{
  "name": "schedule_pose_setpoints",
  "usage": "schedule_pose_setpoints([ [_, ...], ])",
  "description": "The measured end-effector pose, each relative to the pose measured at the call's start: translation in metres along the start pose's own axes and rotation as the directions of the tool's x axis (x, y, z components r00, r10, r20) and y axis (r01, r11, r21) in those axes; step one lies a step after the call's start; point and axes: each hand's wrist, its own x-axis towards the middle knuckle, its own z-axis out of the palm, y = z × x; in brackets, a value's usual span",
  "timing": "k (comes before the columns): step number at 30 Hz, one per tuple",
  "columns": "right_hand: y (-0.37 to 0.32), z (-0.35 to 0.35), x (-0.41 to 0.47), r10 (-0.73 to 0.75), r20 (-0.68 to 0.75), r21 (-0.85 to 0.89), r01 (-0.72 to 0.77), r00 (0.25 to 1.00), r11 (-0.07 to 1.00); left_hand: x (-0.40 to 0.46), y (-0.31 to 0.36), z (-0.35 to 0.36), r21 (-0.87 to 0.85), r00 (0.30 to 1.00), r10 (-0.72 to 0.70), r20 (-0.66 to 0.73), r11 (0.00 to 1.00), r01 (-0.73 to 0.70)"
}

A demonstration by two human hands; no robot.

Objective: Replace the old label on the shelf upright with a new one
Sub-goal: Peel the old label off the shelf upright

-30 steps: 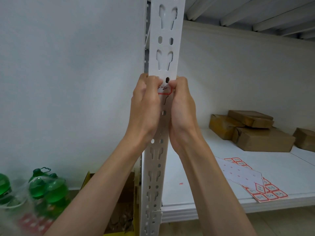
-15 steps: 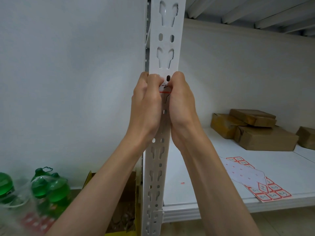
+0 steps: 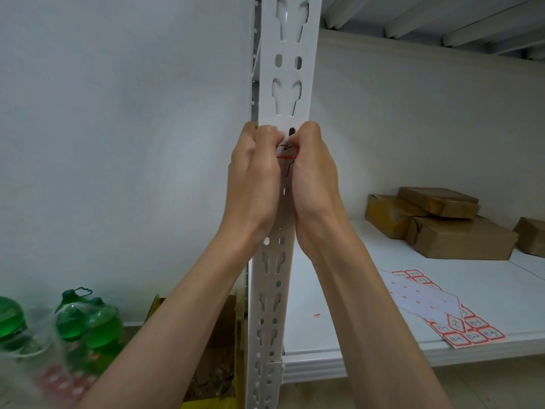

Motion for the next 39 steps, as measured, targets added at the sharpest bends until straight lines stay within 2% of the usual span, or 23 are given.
schedule_pose_setpoints([
  [7,-0.002,0.001,0.000,-0.027,-0.005,-0.062,0.026,1.000,0.998,0.000,0.001,0.000,0.004,1.000,-0.005,0.003,1.000,0.005],
  [12,-0.001,-0.005,0.001,0.036,-0.001,0.013,-0.036,0.999,0.999,0.000,0.000,0.000,0.000,1.000,0.002,-0.006,1.000,-0.002],
  [16,0.002,-0.012,-0.001,0.052,0.071,0.128,-0.061,0.996,0.990,0.000,0.002,-0.002,0.015,1.000,0.007,0.026,1.000,-0.007],
  [18,0.001,-0.017,-0.003,-0.004,0.063,0.119,-0.004,0.998,0.993,0.001,0.003,-0.004,-0.004,0.998,-0.005,0.064,1.000,0.005],
  [20,0.000,-0.024,-0.003,-0.130,-0.019,-0.005,0.130,0.991,0.992,0.000,0.004,-0.005,0.016,0.996,-0.012,0.092,1.000,0.011],
  [22,0.000,-0.031,-0.002,-0.313,-0.155,-0.122,0.296,0.937,0.947,-0.001,0.005,-0.006,0.055,0.996,-0.013,0.093,0.998,0.008],
  [24,0.000,-0.040,-0.003,-0.479,-0.241,-0.207,0.437,0.844,0.875,-0.003,0.006,-0.007,0.072,0.995,-0.016,0.100,0.997,0.009],
  [26,0.001,-0.047,-0.005,-0.578,-0.210,-0.296,0.512,0.788,0.806,-0.003,0.007,-0.007,0.079,0.994,-0.011,0.105,0.997,0.003],
  [28,0.001,-0.051,-0.007,-0.653,-0.112,-0.392,0.571,0.749,0.721,-0.003,0.007,-0.007,0.102,0.995,-0.002,0.098,0.995,-0.008],
  [30,0.003,-0.051,-0.009,-0.700,-0.019,-0.488,0.605,0.713,0.629,-0.004,0.007,-0.007,0.132,0.996,-0.001,0.089,0.991,-0.011],
  [33,0.004,-0.050,-0.008,-0.732,0.041,-0.573,0.616,0.680,0.540,-0.004,0.008,-0.006,0.132,0.997,0.013,0.081,0.991,-0.023],
  [39,0.003,-0.042,-0.009,-0.794,0.018,-0.658,0.605,0.607,0.448,-0.007,0.013,-0.004,0.097,0.999,0.006,0.053,0.995,-0.011],
])
